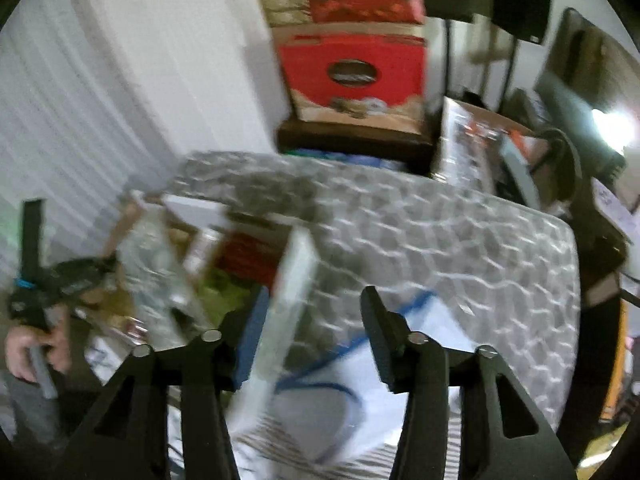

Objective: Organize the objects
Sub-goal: 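Lower the clear case into the tray and open the right tool, then close the right tool on the blue-and-white mask packet on the table, then lift the mask packet with the right tool and carry it into the tray, then press the mask packet down into the tray with the right tool while the left tool opens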

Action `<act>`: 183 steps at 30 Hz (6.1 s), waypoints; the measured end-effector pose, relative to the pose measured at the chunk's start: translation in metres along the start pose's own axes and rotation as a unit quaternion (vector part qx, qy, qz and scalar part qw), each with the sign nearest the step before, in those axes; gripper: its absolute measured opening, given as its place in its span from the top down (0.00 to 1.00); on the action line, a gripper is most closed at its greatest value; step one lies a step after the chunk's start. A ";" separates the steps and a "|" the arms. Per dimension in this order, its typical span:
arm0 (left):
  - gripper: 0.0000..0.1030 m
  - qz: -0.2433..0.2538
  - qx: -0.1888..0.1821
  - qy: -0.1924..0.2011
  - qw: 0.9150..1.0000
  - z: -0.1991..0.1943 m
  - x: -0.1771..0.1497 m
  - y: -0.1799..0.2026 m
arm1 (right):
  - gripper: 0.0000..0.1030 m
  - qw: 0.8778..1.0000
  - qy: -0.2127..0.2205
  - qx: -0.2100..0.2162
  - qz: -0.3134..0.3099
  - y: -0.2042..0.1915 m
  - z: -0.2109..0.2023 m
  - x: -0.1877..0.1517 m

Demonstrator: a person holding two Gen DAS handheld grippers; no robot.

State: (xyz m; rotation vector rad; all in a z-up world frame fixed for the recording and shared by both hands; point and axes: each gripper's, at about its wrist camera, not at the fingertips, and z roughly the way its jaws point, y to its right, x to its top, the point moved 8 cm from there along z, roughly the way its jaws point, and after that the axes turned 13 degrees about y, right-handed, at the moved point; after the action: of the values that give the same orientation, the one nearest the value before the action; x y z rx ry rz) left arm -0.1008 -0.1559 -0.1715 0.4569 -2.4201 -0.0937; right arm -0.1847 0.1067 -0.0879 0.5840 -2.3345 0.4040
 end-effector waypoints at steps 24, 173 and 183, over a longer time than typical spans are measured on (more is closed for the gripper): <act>0.71 0.007 0.015 -0.001 1.000 0.001 -0.002 0.003 | 0.40 0.987 -0.046 -0.095 0.118 0.137 0.017 -0.079; 0.57 -0.001 -0.028 0.014 0.999 -0.021 -0.009 0.015 | 0.50 0.992 0.015 0.122 -0.032 -0.112 0.027 0.027; 0.57 0.015 -0.001 0.013 1.000 -0.015 -0.007 0.018 | 0.58 0.995 0.018 0.060 -0.078 -0.095 0.045 -0.013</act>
State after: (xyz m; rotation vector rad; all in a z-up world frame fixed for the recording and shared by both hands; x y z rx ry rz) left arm -0.0917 -0.1358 -0.1610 0.4188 -2.3998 -0.0766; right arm -0.1521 0.0099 -0.1172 0.8048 -2.2234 0.4804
